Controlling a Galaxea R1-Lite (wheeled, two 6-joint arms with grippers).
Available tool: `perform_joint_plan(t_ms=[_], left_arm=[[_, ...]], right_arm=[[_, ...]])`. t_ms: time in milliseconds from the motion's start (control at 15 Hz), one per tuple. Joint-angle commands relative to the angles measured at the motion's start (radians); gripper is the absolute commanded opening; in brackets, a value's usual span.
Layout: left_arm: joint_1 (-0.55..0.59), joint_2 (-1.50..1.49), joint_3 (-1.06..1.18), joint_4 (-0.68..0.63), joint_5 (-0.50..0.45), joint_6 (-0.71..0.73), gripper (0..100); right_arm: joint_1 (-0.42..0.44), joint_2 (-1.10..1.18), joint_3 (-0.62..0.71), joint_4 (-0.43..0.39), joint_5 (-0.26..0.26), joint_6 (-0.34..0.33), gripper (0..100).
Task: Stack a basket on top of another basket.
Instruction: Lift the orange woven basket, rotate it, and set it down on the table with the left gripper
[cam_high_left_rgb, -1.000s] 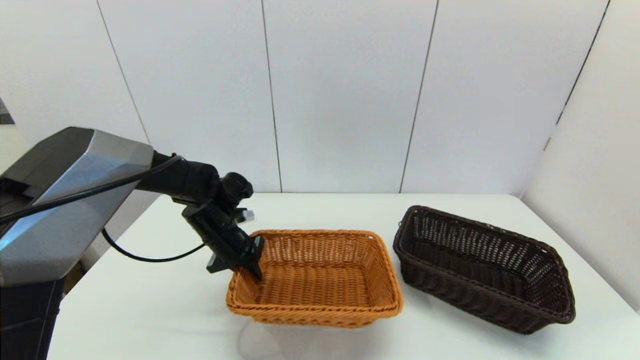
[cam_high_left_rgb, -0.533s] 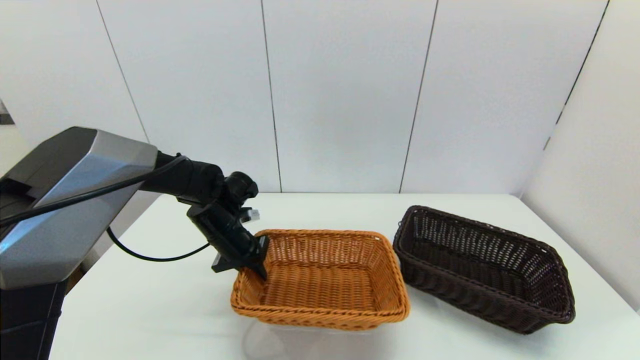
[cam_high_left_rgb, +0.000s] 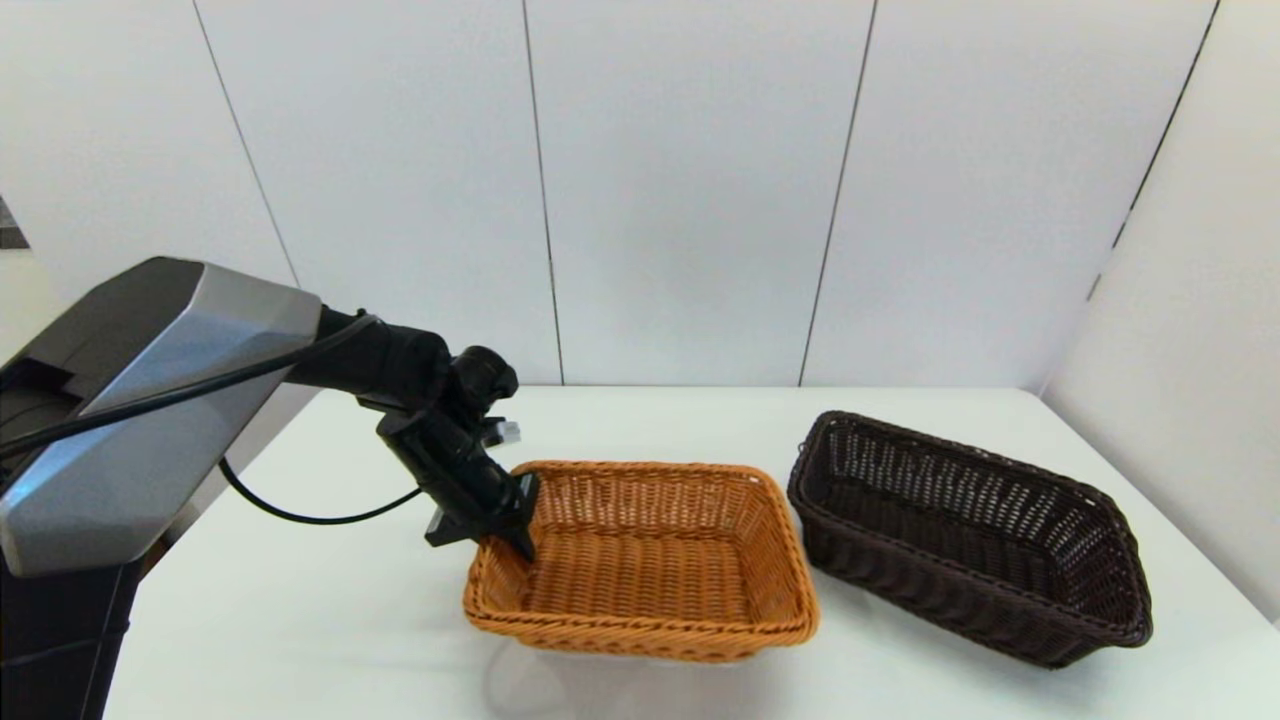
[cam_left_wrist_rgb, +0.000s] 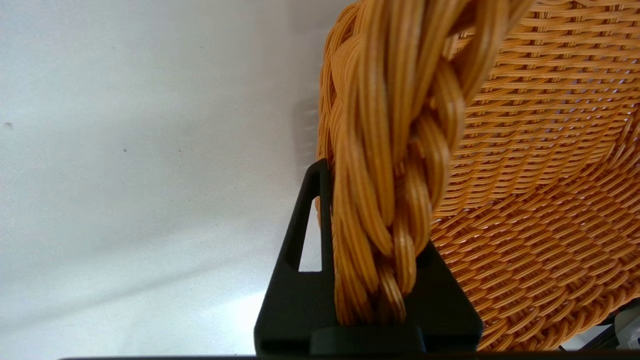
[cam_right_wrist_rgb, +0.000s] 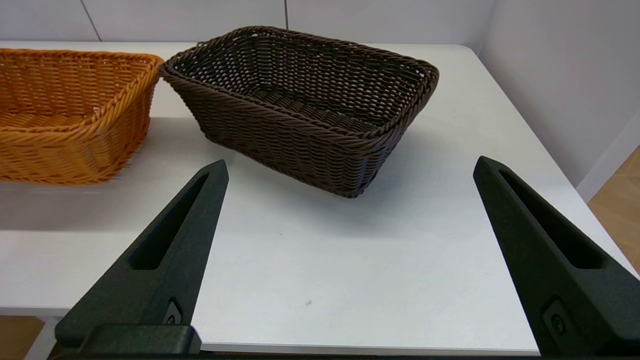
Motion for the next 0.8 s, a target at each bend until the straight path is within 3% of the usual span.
perform_joint_plan(t_ms=[67, 800], left_arm=[[-0.002, 0.012, -0.002, 0.003, -0.001, -0.002, 0], [-0.003, 0.017, -0.01, -0.006, 0.0, -0.013, 0]], right_arm=[[0.0, 0.0, 0.0, 0.001, 0.0, -0.001, 100], [0.0, 0.0, 0.0, 0.001, 0.0, -0.001, 100]])
